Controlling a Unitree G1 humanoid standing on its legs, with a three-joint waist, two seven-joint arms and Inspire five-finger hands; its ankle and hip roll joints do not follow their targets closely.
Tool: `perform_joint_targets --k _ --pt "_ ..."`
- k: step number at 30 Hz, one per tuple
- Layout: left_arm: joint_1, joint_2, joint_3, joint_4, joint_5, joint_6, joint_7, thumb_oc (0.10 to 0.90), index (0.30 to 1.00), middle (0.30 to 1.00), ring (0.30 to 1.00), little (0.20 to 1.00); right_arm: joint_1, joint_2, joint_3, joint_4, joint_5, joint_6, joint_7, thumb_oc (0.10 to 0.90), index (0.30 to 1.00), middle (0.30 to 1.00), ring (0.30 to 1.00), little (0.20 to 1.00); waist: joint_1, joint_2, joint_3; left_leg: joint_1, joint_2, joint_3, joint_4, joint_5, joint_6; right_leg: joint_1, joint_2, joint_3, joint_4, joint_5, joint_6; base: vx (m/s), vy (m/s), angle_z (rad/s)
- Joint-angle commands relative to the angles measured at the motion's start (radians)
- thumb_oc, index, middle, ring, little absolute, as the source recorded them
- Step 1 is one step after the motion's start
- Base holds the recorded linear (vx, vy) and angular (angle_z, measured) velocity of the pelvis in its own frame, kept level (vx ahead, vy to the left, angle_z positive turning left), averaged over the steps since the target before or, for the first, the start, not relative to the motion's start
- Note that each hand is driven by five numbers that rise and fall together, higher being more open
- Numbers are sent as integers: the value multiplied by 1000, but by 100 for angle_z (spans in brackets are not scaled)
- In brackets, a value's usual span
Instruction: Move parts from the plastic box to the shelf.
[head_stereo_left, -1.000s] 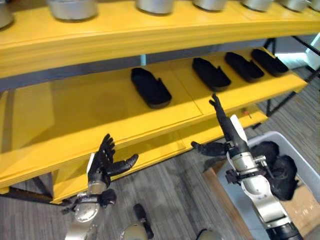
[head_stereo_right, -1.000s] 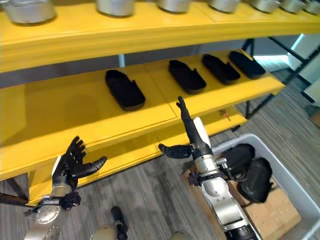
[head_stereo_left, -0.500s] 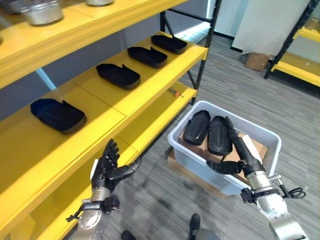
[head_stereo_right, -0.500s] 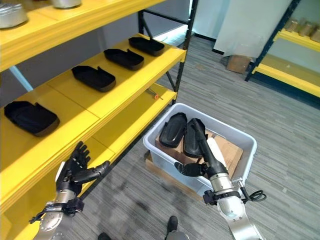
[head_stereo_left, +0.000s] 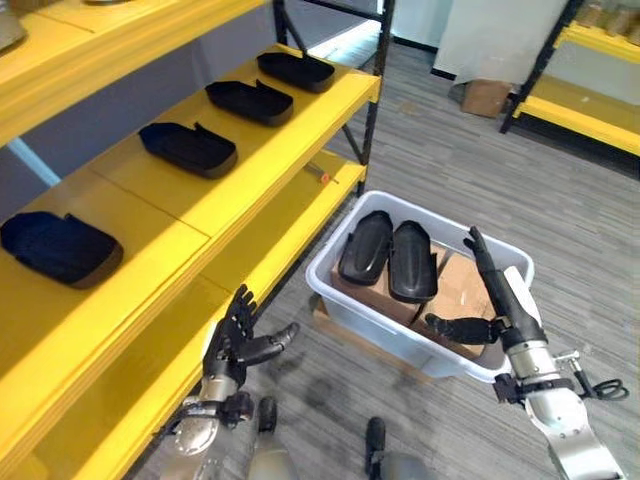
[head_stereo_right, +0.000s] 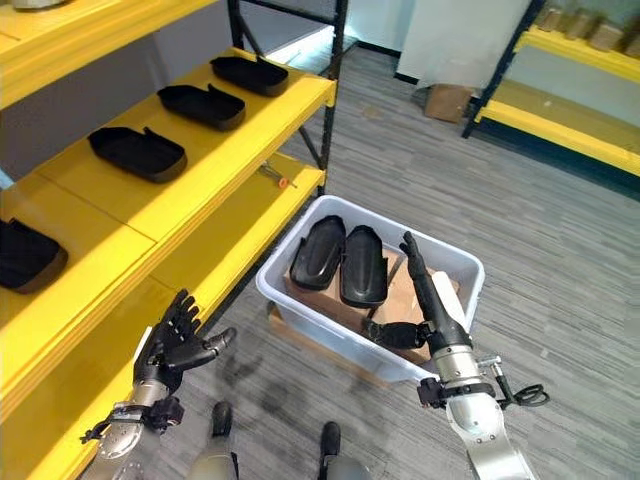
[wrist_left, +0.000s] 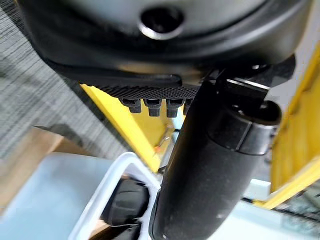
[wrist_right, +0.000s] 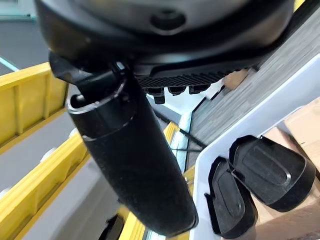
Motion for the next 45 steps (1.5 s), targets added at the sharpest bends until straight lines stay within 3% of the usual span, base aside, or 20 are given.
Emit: perform_joint_targets --k 1,4,7,12,14,15,16,18,20,22,24,26,27,28,34,36,37,45 --pt "-48 49 43 -148 9 -102 -15 900 1000 1000 1000 1000 -72 -10 -33 -78 14 -96 -1 900 1000 1000 1000 1000 4 -26 -35 8 14 50 -3 124 -21 159 -31 13 5 -106 105 196 247 -121" --pt "-54 54 39 -145 10 -102 -16 900 1000 1000 1000 1000 -63 -5 -35 -82 15 -93 7 900 1000 1000 1000 1000 1 -30 -42 17 2 74 8 105 -12 163 -52 23 2 -103 115 123 157 -61" --pt "-67 83 36 -157 12 -107 -8 900 1000 1000 1000 1000 -65 15 -14 -81 7 -81 14 900 1000 1000 1000 1000 -11 -43 -57 18 -37 141 57 44 20 151 -116 38 -10 -73 152 141 241 -13" --pt "-78 101 50 -162 14 -110 18 900 1000 1000 1000 1000 -95 20 15 -80 -15 -70 15 900 1000 1000 1000 1000 -6 -52 -61 -3 -67 180 108 -9 43 115 -159 50 -11 -39 184 48 152 -24" --pt "-88 108 52 -158 22 -109 32 900 1000 1000 1000 1000 -122 23 39 -81 -26 -66 15 900 1000 1000 1000 1000 -2 -58 -50 -11 -85 191 134 -42 66 79 -178 54 17 -18 198 43 192 -33" --pt "-102 112 52 -154 27 -106 38 900 1000 1000 1000 1000 -145 25 55 -84 -37 -66 13 900 1000 1000 1000 1000 3 -54 -39 2 -96 201 135 -66 82 41 -185 38 93 -10 207 19 120 -25" --pt "-104 112 53 -153 27 -106 38 900 1000 1000 1000 1000 -147 25 56 -83 -37 -66 13 900 1000 1000 1000 1000 5 -54 -42 -2 -96 205 132 -60 83 32 -184 43 94 -6 206 19 120 -32" --pt "-119 117 52 -153 37 -106 47 900 1000 1000 1000 1000 -187 24 86 -84 -54 -62 11 900 1000 1000 1000 1000 17 -53 -22 17 -102 236 127 -78 88 -19 -232 -41 143 75 207 -5 48 -46" --pt "-138 122 46 -156 33 -112 50 900 1000 1000 1000 1000 -237 20 119 -77 -58 -57 5 900 1000 1000 1000 1000 7 -51 1 45 -102 250 115 -105 73 -62 -273 -86 88 137 221 65 -30 -55" --pt "-155 130 54 -152 29 -121 62 900 1000 1000 1000 1000 -288 6 145 -73 -77 -51 -4 900 1000 1000 1000 1000 6 -49 32 50 -72 272 134 -115 58 -125 -311 -119 26 183 231 39 -118 -52" --pt "-162 127 58 -145 29 -121 68 900 1000 1000 1000 1000 -301 2 149 -73 -89 -45 -10 900 1000 1000 1000 1000 7 -48 45 49 -49 279 163 -132 47 -129 -320 -147 5 185 232 22 -142 -43" --pt "-168 114 53 -141 28 -119 67 900 1000 1000 1000 1000 -286 -13 134 -91 -107 -39 -9 900 1000 1000 1000 1000 1 -63 59 34 -38 274 198 -128 39 -117 -337 -178 6 185 222 31 -198 -4" --pt "-177 113 47 -135 35 -118 65 900 1000 1000 1000 1000 -291 -26 130 -85 -118 -36 -11 900 1000 1000 1000 1000 -1 -72 60 27 -40 272 206 -126 31 -117 -340 -187 15 188 222 123 -369 48" --pt "-181 106 41 -143 24 -117 53 900 1000 1000 1000 1000 -322 -81 122 -67 -157 -26 -27 900 1000 1000 1000 1000 2 -63 64 -4 4 253 234 -116 -9 -114 -322 -231 23 171 218 82 -334 63" --pt "-169 124 48 -182 6 -113 36 900 1000 1000 1000 1000 -500 -225 172 5 -253 11 -38 900 1000 1000 1000 1000 15 -34 94 -21 90 246 211 -68 -58 -165 -273 -262 87 111 198 34 -255 5" --pt "-172 127 48 -184 -2 -114 35 900 1000 1000 1000 1000 -538 -243 189 25 -260 15 -50 900 1000 1000 1000 1000 19 -29 100 -24 98 249 199 -56 -62 -177 -264 -259 93 103 194 7 -188 -14" --pt "-177 136 30 -191 -12 -112 32 900 1000 1000 1000 1000 -650 -315 254 74 -324 38 -59 900 1000 1000 1000 1000 30 -24 119 -14 122 255 138 -14 -77 -210 -233 -263 105 87 185 14 -234 -10" --pt "-178 146 31 -212 -4 -106 23 900 1000 1000 1000 1000 -864 -418 361 159 -434 62 -67 900 1000 1000 1000 1000 46 -9 134 -9 152 272 30 80 -101 -288 -194 -258 114 82 181 23 -115 -6"
